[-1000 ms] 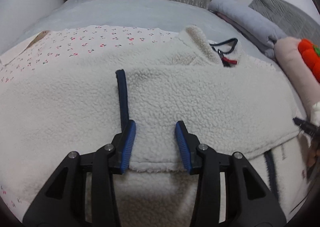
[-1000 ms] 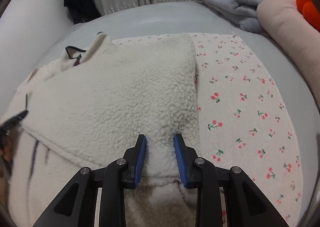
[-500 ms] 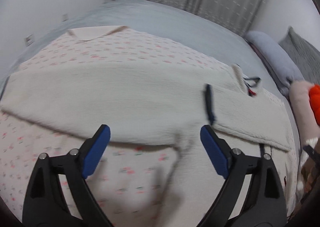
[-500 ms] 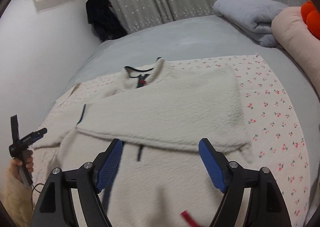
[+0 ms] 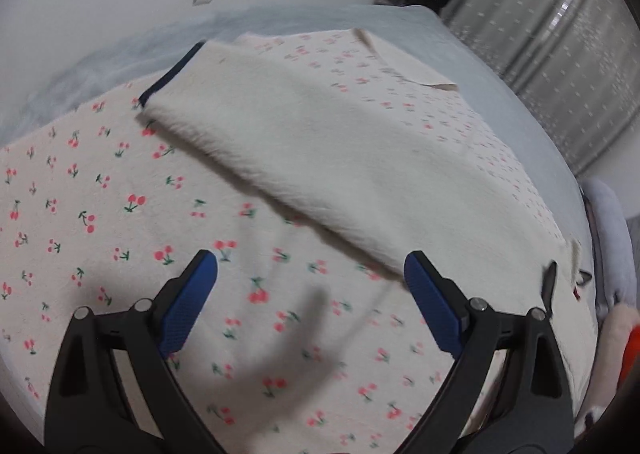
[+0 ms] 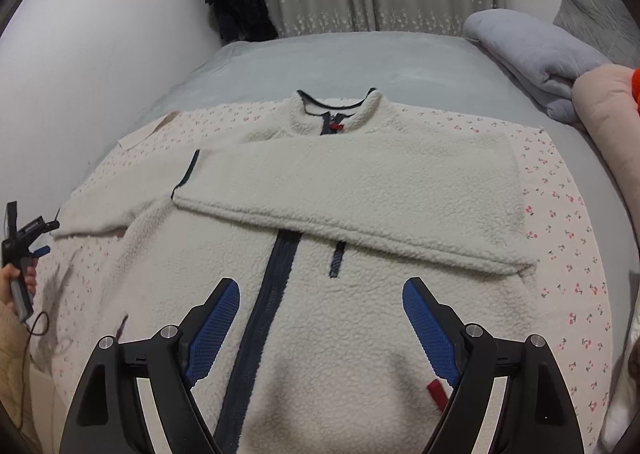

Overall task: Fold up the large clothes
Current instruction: 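Grasp the other sleeve cuff with the left tool and fold it across the jacket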

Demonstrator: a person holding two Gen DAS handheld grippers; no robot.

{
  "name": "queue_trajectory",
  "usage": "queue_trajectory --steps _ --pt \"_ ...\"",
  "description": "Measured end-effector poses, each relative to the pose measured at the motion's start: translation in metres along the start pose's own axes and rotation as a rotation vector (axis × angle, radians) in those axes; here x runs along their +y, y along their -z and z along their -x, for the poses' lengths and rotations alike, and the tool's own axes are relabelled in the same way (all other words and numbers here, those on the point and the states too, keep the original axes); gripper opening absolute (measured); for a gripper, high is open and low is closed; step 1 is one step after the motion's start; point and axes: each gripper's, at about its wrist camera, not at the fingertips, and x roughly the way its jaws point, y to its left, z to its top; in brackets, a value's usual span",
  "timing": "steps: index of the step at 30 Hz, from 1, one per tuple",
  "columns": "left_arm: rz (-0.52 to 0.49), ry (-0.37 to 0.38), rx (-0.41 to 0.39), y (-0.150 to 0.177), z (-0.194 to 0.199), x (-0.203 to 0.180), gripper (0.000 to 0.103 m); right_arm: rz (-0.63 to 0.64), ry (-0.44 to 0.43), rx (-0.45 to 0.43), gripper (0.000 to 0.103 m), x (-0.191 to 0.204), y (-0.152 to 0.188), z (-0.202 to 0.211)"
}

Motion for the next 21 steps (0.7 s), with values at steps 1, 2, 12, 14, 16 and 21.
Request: queue_trajectory --steps 1,2,12,14,16,21 --pt "0.024 0.000 -0.003 -0.004 -0.005 0.009 0.095 0.002 -0.001 0.003 0.086 0.001 0.001 -0.003" --pt "0.053 -0.002 -0.013 -0.008 -0.014 0.016 0.095 0.007 -0.001 0.007 0.086 0.003 0.003 -0.006" --pt "0.209 -0.042 -0.116 -0.046 -0.046 0.029 0.034 0.080 0.085 0.043 0.086 -0.002 0.000 -0.021" --pt "0.226 -0.068 -0.123 -0.052 -0.041 0.024 0.018 0.066 0.081 0.042 0.086 -0.006 0.001 -0.020" --pt "0.204 -0.050 -0.178 -0.058 -0.025 0.014 0.014 0.060 0.082 0.041 0.086 -0.010 0.002 -0.018" --pt "0.056 0.016 -0.345 -0.070 0.039 -0.048 0.013 0.017 0.066 0.031 0.086 -0.022 0.003 -0.015"
